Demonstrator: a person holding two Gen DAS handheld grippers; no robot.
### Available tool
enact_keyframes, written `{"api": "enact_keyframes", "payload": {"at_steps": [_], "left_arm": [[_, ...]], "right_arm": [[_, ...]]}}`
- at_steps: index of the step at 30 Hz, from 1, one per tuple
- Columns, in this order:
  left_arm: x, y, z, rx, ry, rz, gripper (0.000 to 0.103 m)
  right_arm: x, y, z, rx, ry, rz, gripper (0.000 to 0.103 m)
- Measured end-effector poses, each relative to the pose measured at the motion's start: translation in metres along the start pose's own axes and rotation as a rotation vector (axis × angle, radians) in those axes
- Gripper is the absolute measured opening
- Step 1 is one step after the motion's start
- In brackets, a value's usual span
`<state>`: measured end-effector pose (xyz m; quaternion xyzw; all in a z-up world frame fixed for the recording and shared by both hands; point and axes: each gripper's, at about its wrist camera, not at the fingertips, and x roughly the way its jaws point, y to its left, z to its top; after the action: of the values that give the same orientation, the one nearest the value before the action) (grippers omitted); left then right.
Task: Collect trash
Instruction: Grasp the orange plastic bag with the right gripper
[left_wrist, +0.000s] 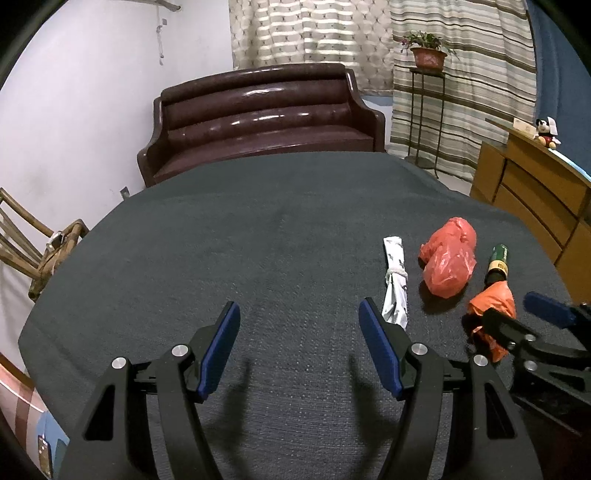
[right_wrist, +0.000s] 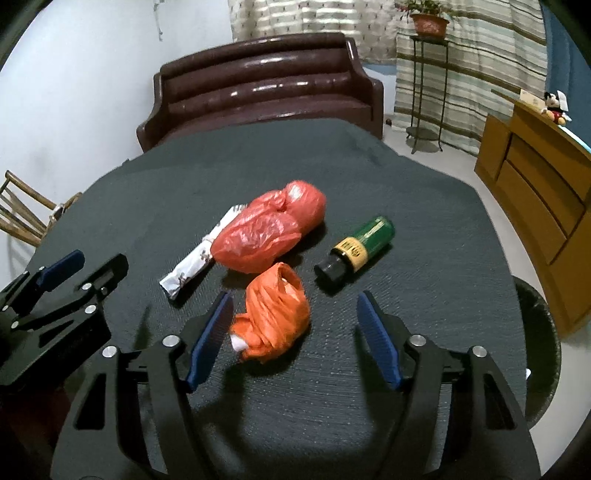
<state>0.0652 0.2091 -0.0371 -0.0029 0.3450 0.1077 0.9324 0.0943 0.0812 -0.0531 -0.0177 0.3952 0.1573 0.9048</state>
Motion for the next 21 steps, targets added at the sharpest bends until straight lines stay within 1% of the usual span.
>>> {"api": "enact_keyframes", "payload": {"at_steps": [1,3,5,10,14,21], "left_arm": [[0.0,0.0,-0.001,0.001,0.0,-0.003,0.065],[0.003,0.0,0.001,-0.001,0.002,-0.008,0.065],[0.004,-0.001,0.002,-0.003,0.003,-0.014,0.065],[0.002,-0.005,0.002,0.002,0.0,-0.028,0.065],[0.001,-0.013,0.003,0.014,-0.001,-0.044,0.065],[0.007,-0.029,0.007,0.041,0.006,-0.076,0.065]], "right_arm": [[0.002,0.001,0.0,-0.001,0.006,0.0,0.06],[0.004,0.001,-0.001,-0.003,0.019,0.011,0.049],[0.005,0.001,-0.001,-0.005,0.021,0.014,0.042],[0.0,0.002,-0.006,-0.019,0.001,-0.004,0.04],[-0.008,-0.006,-0.01,-0.007,-0.013,-0.013,0.04],[-0.019,-0.038,-0.014,0.038,-0.039,-0.068,0.04]]}}
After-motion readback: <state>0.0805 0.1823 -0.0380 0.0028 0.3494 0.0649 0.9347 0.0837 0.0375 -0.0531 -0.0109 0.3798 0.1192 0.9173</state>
